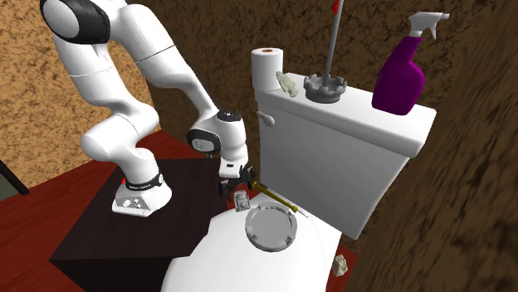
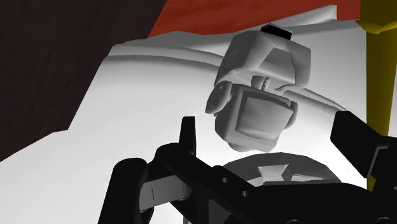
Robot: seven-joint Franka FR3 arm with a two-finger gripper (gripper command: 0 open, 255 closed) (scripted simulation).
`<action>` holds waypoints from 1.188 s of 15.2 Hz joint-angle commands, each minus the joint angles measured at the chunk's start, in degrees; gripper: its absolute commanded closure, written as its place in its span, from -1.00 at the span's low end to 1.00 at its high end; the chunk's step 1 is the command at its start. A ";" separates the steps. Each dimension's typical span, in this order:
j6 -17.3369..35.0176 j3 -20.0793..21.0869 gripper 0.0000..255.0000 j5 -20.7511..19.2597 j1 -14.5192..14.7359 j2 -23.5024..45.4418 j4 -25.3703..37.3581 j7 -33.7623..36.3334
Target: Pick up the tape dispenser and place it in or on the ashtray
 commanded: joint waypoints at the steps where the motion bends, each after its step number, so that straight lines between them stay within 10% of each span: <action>1: 2.91 0.23 -1.00 -2.08 -0.93 3.12 0.27 1.68; 13: 7.78 -0.72 -1.00 -8.88 -1.75 8.95 1.01 6.49; 14: 7.77 -0.72 1.00 -8.88 -1.75 8.95 1.01 6.48; 18: 7.78 -0.73 1.00 -8.91 -1.75 8.97 1.02 6.50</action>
